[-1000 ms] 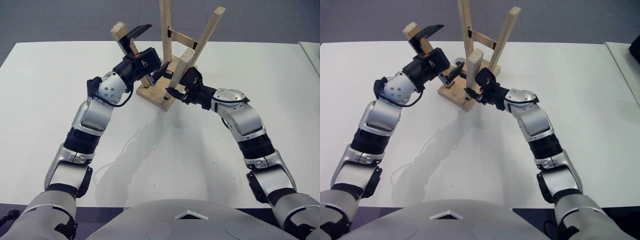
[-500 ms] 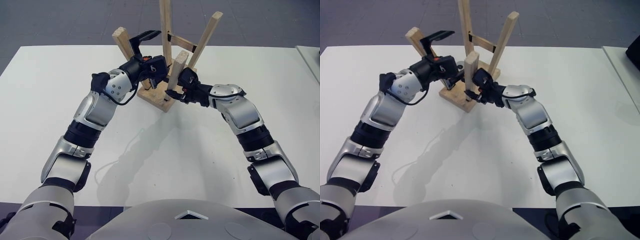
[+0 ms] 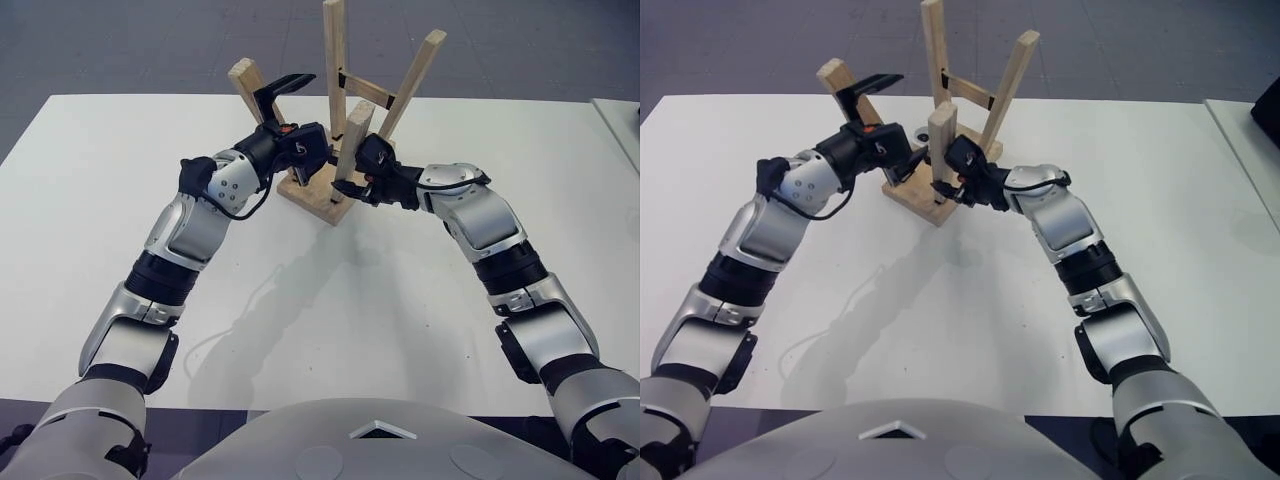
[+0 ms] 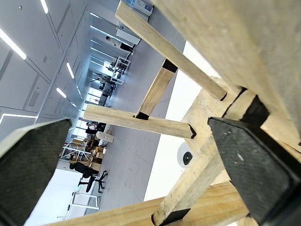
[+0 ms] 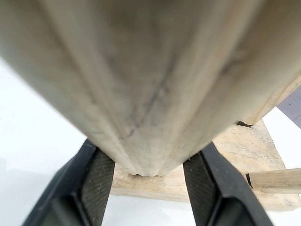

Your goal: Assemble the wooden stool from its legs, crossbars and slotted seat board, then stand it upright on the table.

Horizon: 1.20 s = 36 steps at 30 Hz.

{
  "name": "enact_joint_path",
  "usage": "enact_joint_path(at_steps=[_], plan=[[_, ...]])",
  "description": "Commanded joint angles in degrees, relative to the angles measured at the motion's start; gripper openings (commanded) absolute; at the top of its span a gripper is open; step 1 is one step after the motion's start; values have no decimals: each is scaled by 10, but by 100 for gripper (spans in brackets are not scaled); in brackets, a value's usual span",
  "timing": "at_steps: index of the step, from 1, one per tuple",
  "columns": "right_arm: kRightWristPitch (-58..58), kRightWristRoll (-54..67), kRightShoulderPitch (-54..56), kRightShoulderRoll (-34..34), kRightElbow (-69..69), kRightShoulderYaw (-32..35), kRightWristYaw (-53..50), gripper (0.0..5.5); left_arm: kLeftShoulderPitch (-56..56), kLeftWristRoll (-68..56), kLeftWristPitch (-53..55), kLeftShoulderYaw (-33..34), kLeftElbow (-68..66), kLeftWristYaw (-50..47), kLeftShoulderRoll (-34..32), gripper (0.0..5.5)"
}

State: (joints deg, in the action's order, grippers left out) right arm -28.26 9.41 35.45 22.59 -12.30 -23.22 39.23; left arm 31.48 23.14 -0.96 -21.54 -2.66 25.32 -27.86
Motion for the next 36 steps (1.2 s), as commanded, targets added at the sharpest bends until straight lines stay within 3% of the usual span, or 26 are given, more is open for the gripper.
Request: enact_joint_path(at_steps=[1,5,12,20,25,30,36], plan=[[-63,-43,-79,20,-47,-33,0,202,-8,-23,-25,57,-31,-79,36,540],[-38,-24,-76,8,-9,11,-25,202,15,-48,-94,109,4,-144,59,540],[-34,0,-75,-10,91,77,-53,202,-1,-44,-150,139,48,-178,62,540],[-122,-9,-116,62,233,84,-30,335,-36,-51,-159,157,57,-168,47,540],[-135,-43,-104,106,220,106,-49,404,-54,-92,-146,196,84,-163,46,540],[-96,-47,-41,55,151,128,-82,479,-9,-144,-97,226,100,-152,53,540],[-67,-37,13,-28,151,107,-86,539,66,-195,-53,239,96,-126,48,540]])
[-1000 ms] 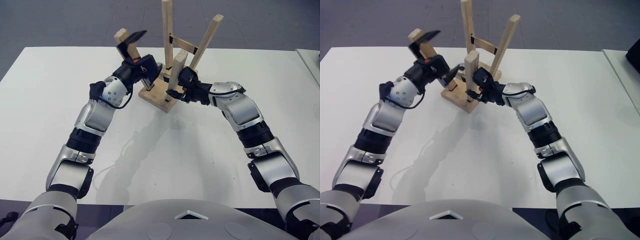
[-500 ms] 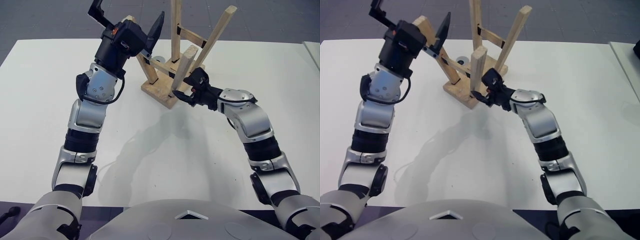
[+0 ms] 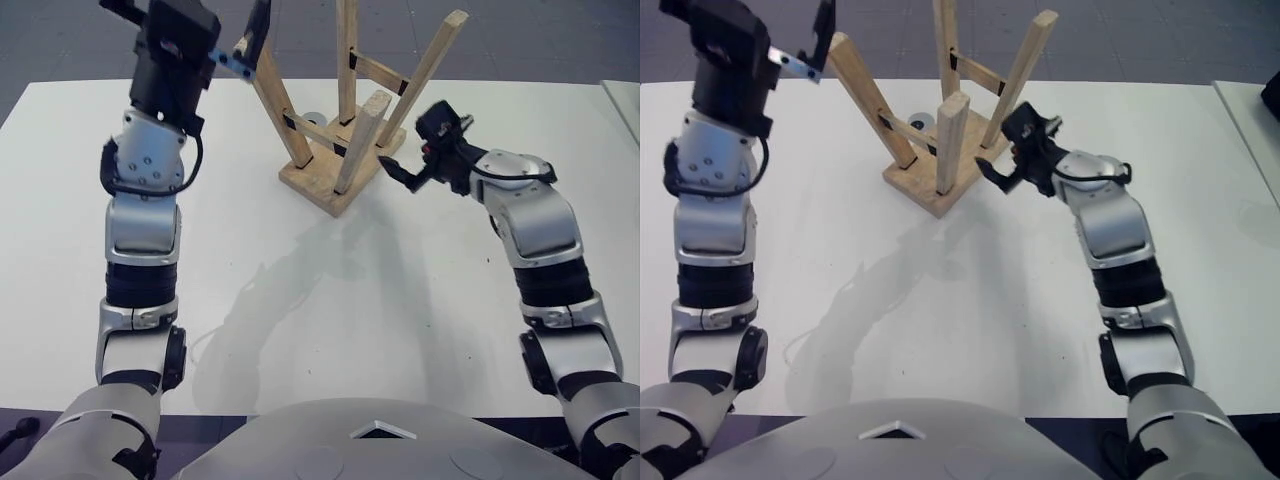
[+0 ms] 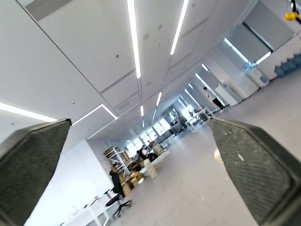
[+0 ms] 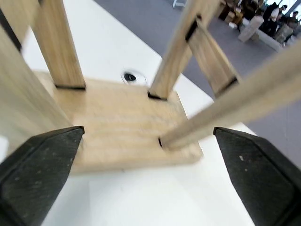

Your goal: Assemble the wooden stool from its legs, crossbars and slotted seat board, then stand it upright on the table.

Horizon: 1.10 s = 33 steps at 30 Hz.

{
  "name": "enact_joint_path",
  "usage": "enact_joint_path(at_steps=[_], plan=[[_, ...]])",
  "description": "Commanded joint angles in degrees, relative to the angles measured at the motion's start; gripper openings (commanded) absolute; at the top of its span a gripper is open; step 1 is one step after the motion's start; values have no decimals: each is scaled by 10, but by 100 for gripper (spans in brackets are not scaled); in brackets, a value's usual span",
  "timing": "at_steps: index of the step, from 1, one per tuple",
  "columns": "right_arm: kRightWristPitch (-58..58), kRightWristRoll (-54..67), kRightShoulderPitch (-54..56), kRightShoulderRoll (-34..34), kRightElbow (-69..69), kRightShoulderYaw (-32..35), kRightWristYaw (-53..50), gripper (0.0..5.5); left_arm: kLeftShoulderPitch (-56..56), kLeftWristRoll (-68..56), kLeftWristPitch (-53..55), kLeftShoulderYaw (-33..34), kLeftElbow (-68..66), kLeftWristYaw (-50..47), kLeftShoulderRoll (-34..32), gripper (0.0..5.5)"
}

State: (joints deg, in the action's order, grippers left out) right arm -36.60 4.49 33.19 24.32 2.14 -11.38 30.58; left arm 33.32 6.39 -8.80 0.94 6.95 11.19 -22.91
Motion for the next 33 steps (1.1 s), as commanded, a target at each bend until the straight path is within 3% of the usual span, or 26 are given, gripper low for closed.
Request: enact_joint_path(at_steps=[1,8,16,22,28,33], plan=[[18,16,40,-56,17,-15,4,539,57,-31,29,17,-5,18,-4,540],[-33,85,43,-119,138,3,5,539,93,-53,45,50,-45,21,-17,540],[-73,111,115,-125,160,78,-55,539,116,-80,69,70,-54,17,-10,540],[-62,56,90,-68,105,1,-29,539,109,-74,77,77,-45,5,-13,540],[-17,23,110,-119,24,-82,-19,539,117,-68,80,74,-49,3,-16,540],[5,62,121,-177,51,-68,1,539,117,-68,80,77,-51,4,-21,540]])
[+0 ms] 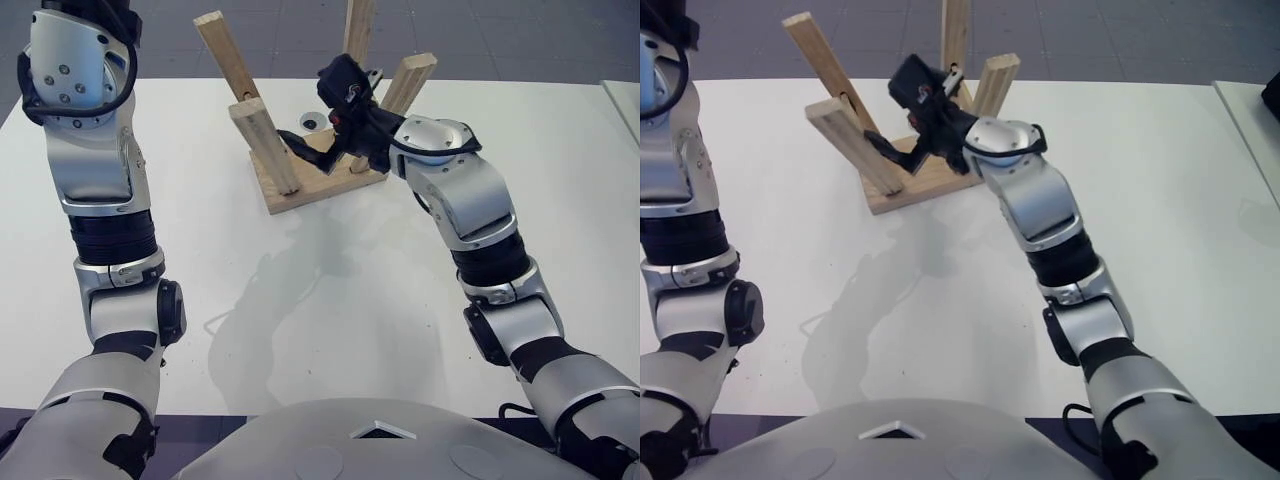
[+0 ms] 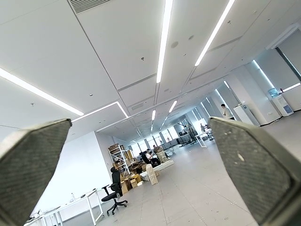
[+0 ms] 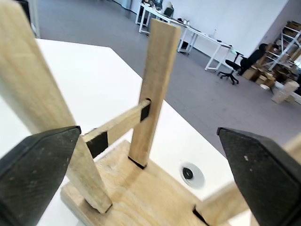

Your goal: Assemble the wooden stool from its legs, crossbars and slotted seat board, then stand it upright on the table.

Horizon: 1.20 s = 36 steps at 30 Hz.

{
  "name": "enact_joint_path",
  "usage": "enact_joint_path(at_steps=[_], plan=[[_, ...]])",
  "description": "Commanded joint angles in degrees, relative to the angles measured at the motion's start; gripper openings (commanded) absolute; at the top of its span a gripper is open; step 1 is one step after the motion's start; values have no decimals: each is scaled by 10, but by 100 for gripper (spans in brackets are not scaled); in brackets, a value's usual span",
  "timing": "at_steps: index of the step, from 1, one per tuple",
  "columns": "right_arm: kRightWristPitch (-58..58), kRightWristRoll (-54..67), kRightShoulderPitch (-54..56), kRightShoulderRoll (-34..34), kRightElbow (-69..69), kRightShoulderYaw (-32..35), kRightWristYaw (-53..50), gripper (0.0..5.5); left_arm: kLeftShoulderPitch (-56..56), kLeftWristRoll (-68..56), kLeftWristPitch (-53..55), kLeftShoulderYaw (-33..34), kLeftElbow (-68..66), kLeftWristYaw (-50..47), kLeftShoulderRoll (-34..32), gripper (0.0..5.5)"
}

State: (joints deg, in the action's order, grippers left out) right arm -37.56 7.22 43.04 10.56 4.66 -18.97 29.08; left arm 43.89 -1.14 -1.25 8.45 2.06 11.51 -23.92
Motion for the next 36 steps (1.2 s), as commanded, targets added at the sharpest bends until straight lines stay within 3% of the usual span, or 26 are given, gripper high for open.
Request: enact_joint_path(at_steps=[1,8,15,21,25,29,36], plan=[[16,42,24,-49,33,15,15,539,11,7,5,2,-3,1,-12,540],[-40,75,81,-76,102,143,-90,539,22,-13,37,11,12,0,-14,540],[-78,42,134,-11,146,214,-164,539,78,-104,193,45,96,-34,13,540],[-68,35,89,-9,117,207,-180,539,20,-124,300,27,171,-70,46,540],[-60,15,-13,-7,68,164,-176,539,-140,-133,371,-10,209,-83,92,540],[-21,-10,-103,5,-12,118,-156,539,-275,-132,407,-25,137,-64,109,540],[-11,5,-96,18,-4,155,-144,539,-95,-178,393,33,67,-44,80,540]])
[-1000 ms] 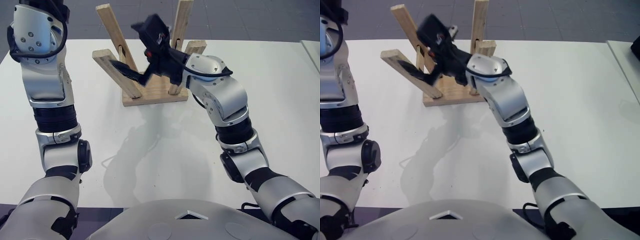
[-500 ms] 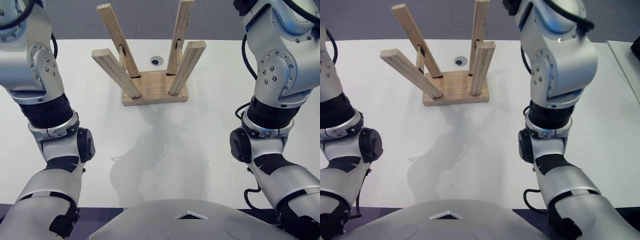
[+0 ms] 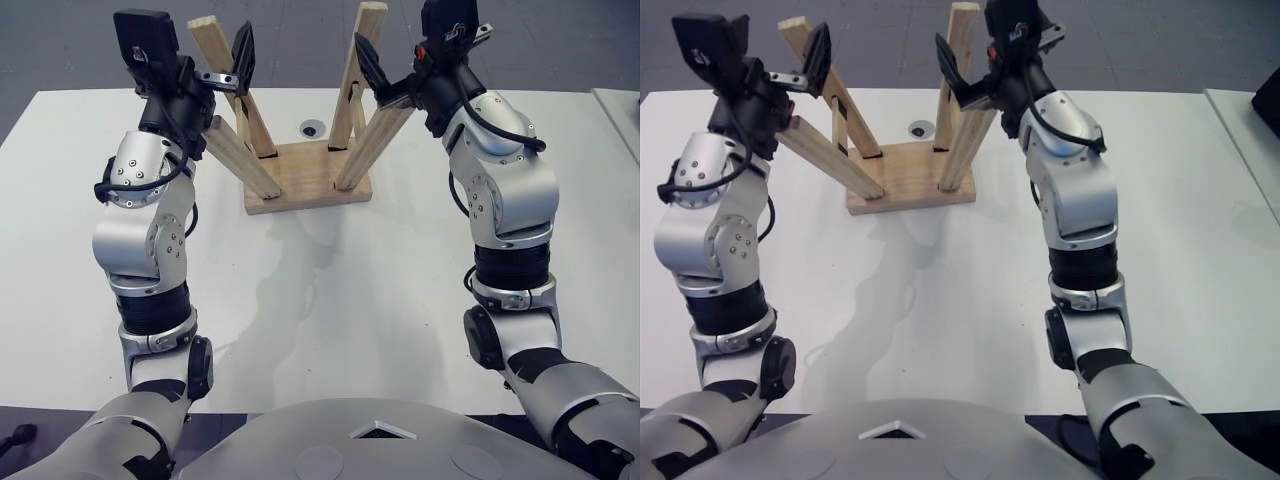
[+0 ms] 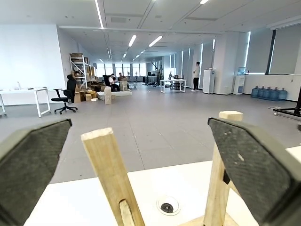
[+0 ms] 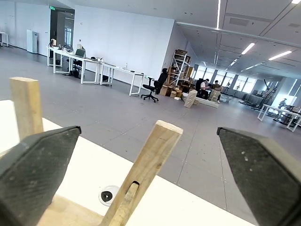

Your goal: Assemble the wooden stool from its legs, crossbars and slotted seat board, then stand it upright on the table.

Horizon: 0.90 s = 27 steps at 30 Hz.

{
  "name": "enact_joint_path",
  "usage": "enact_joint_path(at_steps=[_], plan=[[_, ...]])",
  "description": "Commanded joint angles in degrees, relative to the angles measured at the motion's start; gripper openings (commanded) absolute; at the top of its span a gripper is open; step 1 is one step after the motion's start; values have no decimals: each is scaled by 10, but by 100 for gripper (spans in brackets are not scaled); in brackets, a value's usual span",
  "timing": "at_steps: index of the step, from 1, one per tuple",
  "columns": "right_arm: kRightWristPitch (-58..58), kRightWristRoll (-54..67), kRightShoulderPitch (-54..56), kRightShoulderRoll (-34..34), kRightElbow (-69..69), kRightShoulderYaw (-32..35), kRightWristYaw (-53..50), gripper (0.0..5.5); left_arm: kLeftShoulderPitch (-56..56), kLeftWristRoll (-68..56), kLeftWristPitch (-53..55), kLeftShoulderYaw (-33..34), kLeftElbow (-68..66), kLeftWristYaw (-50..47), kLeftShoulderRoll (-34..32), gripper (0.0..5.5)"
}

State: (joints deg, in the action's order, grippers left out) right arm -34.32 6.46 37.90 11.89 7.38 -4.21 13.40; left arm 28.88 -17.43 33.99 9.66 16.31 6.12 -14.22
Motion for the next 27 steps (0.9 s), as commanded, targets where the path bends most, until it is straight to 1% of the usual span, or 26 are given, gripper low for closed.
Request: enact_joint_path(at_steps=[1,4,7,10,13,16,18,20,22,24,27], plan=[[-43,18,-41,4,-25,14,14,539,79,-21,40,24,-80,14,-22,540],[-41,39,-19,4,0,43,13,539,135,-39,48,32,-79,31,-34,540],[-47,64,16,13,25,79,12,539,166,-64,57,41,-70,42,-38,540],[-56,93,46,25,47,114,16,539,184,-94,43,60,-83,78,-51,540],[-64,138,55,43,54,145,48,539,181,-132,7,96,-128,164,-92,540],[-70,188,38,75,50,162,116,539,169,-192,14,135,-170,254,-129,540],[-83,240,14,100,49,174,182,539,136,-237,26,147,-189,356,-164,540],[-87,276,-7,124,41,180,238,539,92,-261,28,141,-202,462,-200,540],[-78,284,-31,157,23,165,304,539,53,-280,34,131,-216,557,-227,540],[-61,278,-48,186,-3,143,364,539,24,-275,27,115,-234,630,-254,540],[-30,255,-46,210,-48,104,426,539,11,-249,0,92,-280,693,-281,540]])
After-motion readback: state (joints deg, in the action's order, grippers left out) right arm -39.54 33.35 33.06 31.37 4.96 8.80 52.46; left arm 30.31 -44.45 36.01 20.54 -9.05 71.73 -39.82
